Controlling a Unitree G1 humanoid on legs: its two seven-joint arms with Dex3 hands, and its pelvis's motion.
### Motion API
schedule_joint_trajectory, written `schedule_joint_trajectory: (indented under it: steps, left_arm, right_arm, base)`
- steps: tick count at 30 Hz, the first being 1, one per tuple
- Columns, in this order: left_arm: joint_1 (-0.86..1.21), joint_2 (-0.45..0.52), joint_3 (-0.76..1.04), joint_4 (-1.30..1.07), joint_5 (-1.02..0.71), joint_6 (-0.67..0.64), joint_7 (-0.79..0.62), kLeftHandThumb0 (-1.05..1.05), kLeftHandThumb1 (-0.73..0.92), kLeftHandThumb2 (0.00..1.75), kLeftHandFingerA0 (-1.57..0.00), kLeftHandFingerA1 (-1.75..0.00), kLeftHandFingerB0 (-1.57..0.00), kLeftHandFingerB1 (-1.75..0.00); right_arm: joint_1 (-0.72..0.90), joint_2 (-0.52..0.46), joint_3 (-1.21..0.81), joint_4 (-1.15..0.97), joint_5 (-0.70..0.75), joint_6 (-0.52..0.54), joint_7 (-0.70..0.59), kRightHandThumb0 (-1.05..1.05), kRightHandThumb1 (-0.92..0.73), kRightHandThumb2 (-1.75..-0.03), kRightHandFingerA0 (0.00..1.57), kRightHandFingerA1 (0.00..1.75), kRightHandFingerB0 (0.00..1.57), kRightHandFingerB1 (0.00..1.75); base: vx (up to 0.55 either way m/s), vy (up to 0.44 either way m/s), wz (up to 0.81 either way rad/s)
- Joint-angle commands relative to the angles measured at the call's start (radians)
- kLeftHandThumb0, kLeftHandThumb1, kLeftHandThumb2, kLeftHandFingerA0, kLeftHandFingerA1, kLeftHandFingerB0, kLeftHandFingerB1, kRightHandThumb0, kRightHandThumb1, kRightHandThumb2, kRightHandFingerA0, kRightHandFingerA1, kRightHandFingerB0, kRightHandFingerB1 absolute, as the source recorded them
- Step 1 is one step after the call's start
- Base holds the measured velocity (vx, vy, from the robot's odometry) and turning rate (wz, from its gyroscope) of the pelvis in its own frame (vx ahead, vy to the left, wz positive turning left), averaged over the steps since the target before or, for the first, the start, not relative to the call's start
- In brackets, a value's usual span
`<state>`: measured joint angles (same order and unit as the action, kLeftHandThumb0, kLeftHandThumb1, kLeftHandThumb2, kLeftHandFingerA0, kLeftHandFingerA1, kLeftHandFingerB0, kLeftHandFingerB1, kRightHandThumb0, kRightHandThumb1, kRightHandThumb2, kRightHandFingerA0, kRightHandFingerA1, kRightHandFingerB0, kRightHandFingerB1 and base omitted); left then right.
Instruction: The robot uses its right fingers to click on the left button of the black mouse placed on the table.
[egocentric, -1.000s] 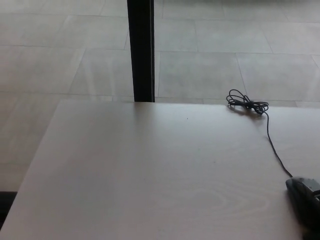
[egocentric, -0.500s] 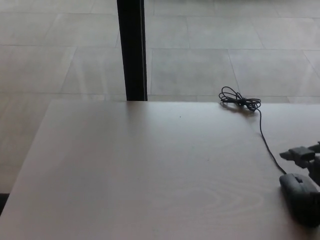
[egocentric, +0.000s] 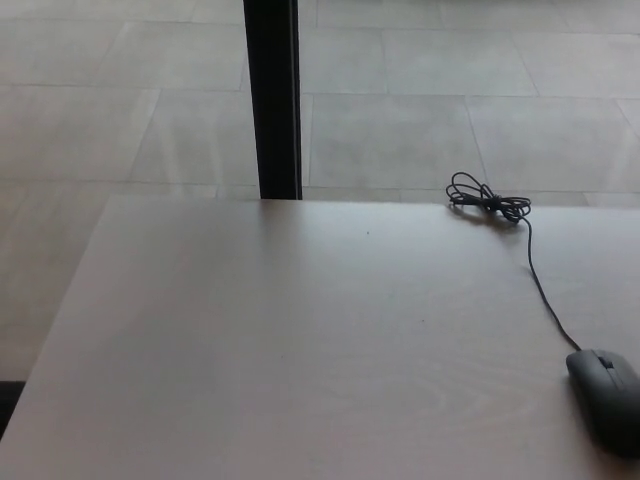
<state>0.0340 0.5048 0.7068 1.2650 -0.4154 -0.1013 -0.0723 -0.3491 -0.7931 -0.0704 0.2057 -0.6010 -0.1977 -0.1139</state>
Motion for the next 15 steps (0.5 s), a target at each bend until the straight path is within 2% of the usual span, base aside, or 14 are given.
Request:
schedule_joint_trajectory:
  steps: [1,2,4,5,6,7,8,9,10,11,12,13,14,15]
  left_arm:
    - [0.016,0.016,-0.009,0.003,0.005,-0.019,-0.014,-0.93,0.92,0.82,-0.65,-0.54,-0.49,-0.46]
    - [0.017,0.015,-0.010,0.002,0.005,-0.020,-0.013,-0.92,0.92,0.79,-0.69,-0.55,-0.48,-0.46]
    - [0.017,0.012,-0.007,0.000,0.000,-0.015,-0.006,-0.93,0.92,0.78,-0.67,-0.52,-0.51,-0.46]
    - [0.017,0.010,-0.001,0.000,-0.007,-0.018,-0.012,-0.98,0.80,0.91,-0.68,-0.59,-0.50,-0.52]
    - [0.018,0.009,0.000,0.001,-0.009,-0.019,-0.014,-1.01,0.78,0.93,-0.66,-0.58,-0.50,-0.51]
    - [0.018,0.010,-0.001,0.004,-0.008,-0.018,-0.014,-0.95,0.92,0.77,-0.65,-0.53,-0.50,-0.46]
    - [0.018,0.011,0.001,0.006,-0.009,-0.016,-0.016,-0.95,0.92,0.77,-0.65,-0.53,-0.50,-0.46]
    - [0.021,0.011,0.000,0.006,-0.008,-0.022,-0.019,-0.95,0.92,0.77,-0.65,-0.53,-0.49,-0.46]
    - [0.021,0.013,-0.005,0.007,-0.003,-0.017,-0.018,-0.94,0.92,0.79,-0.64,-0.52,-0.50,-0.46]
    - [0.018,0.014,-0.004,0.009,-0.003,-0.013,-0.015,-0.94,0.92,0.79,-0.70,-0.55,-0.51,-0.46]
    - [0.019,0.012,-0.006,0.007,-0.001,-0.022,-0.012,-0.94,0.92,0.80,-0.68,-0.55,-0.51,-0.47]
    - [0.023,0.009,-0.008,0.006,0.001,-0.029,-0.013,-0.94,0.92,0.81,-0.70,-0.55,-0.50,-0.47]
    - [0.024,0.008,-0.007,0.006,0.000,-0.030,-0.013,-0.94,0.92,0.81,-0.70,-0.55,-0.50,-0.47]
    - [0.024,0.008,-0.004,0.004,-0.004,-0.028,-0.012,-0.94,0.92,0.77,-0.72,-0.56,-0.50,-0.46]
  right_arm:
    - [0.211,-0.050,-0.255,-0.023,0.165,0.032,0.055,-0.64,-0.64,-1.02,0.37,0.55,0.37,0.52]
    - [0.227,-0.050,-0.272,-0.008,0.165,0.017,0.044,-0.65,-0.81,-0.65,0.45,0.43,0.45,0.38]
    - [0.275,-0.040,-0.329,0.068,0.182,-0.052,-0.018,-0.63,-0.78,-0.64,0.48,0.44,0.47,0.40]
    - [0.297,-0.029,-0.360,0.097,0.200,-0.076,-0.037,-0.59,-0.75,-0.63,0.53,0.47,0.51,0.41]
    - [0.328,-0.016,-0.398,0.124,0.229,-0.078,-0.029,-0.60,-0.79,-0.61,0.42,0.43,0.47,0.38]
    - [0.380,0.007,-0.451,0.162,0.268,-0.049,-0.008,-0.61,-0.81,-0.65,0.45,0.40,0.44,0.37]
    - [0.408,0.023,-0.473,0.182,0.276,-0.022,-0.007,-0.61,-0.81,-0.65,0.45,0.40,0.44,0.37]
    - [0.411,0.052,-0.496,0.236,0.306,-0.058,-0.038,-0.61,-0.78,-0.64,0.57,0.46,0.47,0.39]
    - [0.424,0.071,-0.513,0.240,0.325,-0.037,-0.024,-0.64,-0.79,-0.65,0.52,0.45,0.43,0.38]
    - [0.431,0.098,-0.534,0.267,0.343,-0.030,-0.036,-0.57,-0.63,-1.01,0.56,0.64,0.32,0.50]
    - [0.432,0.168,-0.578,0.273,0.407,0.023,-0.032,-0.49,-0.60,-1.01,0.63,0.69,0.31,0.51]
    - [0.429,0.200,-0.602,0.271,0.442,0.069,-0.013,-0.61,-0.75,-0.67,0.75,0.62,0.44,0.40]
    - [0.427,0.204,-0.607,0.271,0.444,0.073,-0.009,-0.61,-0.75,-0.67,0.75,0.62,0.44,0.40]
    - [0.428,0.226,-0.614,0.274,0.452,0.072,-0.016,-0.55,-0.78,-0.65,0.82,0.73,0.45,0.40]
  base:
    - [0.00,0.000,0.00]
    - [0.00,0.000,0.00]
    - [0.00,0.000,0.00]
    - [0.00,0.000,0.00]
    - [0.00,0.000,0.00]
    - [0.00,0.000,0.00]
    - [0.00,0.000,0.00]
    - [0.00,0.000,0.00]
    - [0.00,0.000,0.00]
    - [0.00,0.000,0.00]
    - [0.00,0.000,0.00]
    - [0.00,0.000,0.00]
    - [0.00,0.000,0.00]
    - [0.00,0.000,0.00]
